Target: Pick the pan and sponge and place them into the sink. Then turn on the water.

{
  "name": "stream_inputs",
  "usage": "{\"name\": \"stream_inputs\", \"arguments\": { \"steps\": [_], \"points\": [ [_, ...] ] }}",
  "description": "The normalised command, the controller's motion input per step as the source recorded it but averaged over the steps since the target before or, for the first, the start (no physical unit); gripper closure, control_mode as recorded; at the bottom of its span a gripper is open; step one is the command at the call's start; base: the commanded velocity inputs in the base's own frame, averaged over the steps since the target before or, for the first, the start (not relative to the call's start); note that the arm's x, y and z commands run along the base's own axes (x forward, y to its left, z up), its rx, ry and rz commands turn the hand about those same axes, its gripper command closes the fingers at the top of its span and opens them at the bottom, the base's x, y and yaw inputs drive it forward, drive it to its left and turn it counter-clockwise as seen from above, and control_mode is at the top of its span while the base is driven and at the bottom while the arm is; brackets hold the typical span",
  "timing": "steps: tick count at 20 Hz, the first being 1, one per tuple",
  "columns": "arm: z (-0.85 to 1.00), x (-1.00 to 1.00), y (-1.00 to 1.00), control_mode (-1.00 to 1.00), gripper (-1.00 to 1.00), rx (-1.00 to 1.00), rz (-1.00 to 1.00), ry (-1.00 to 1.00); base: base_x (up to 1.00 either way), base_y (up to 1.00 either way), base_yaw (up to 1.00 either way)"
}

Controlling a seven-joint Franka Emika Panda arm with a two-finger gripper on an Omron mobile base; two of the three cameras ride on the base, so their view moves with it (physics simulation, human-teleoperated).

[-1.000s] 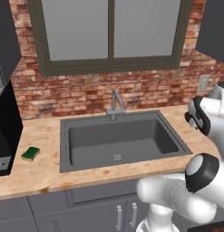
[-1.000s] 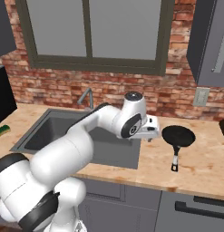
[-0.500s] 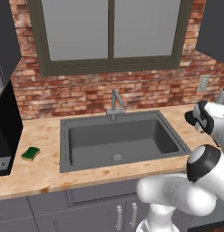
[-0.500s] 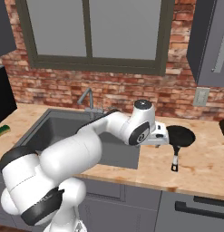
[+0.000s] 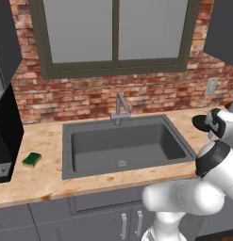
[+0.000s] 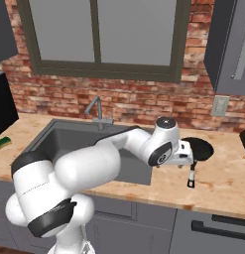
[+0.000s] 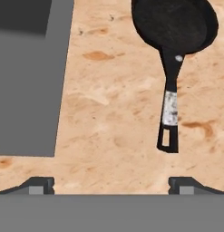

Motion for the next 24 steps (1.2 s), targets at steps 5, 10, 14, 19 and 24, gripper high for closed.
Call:
{"name": "stream_inputs", "arguments": {
  "steps": [5,10,14,19,24],
  "points": [
    [-0.15,0.00,-0.27,-1.00,-1.00,0.00,0.00,0.00,0.00,0.00,0.00],
    [-0.14,0.00,-0.28,-1.00,-1.00,0.00,0.00,0.00,0.00,0.00,0.00],
    [-0.15,0.07,-0.27,-1.00,-1.00,0.00,0.00,0.00,0.00,0.00,0.00],
    [-0.17,0.14,-0.26,-1.00,-1.00,0.00,0.00,0.00,0.00,0.00,0.00],
    [-0.15,0.20,-0.24,-1.00,-1.00,0.00,0.00,0.00,0.00,0.00,0.00]
  ]
}}
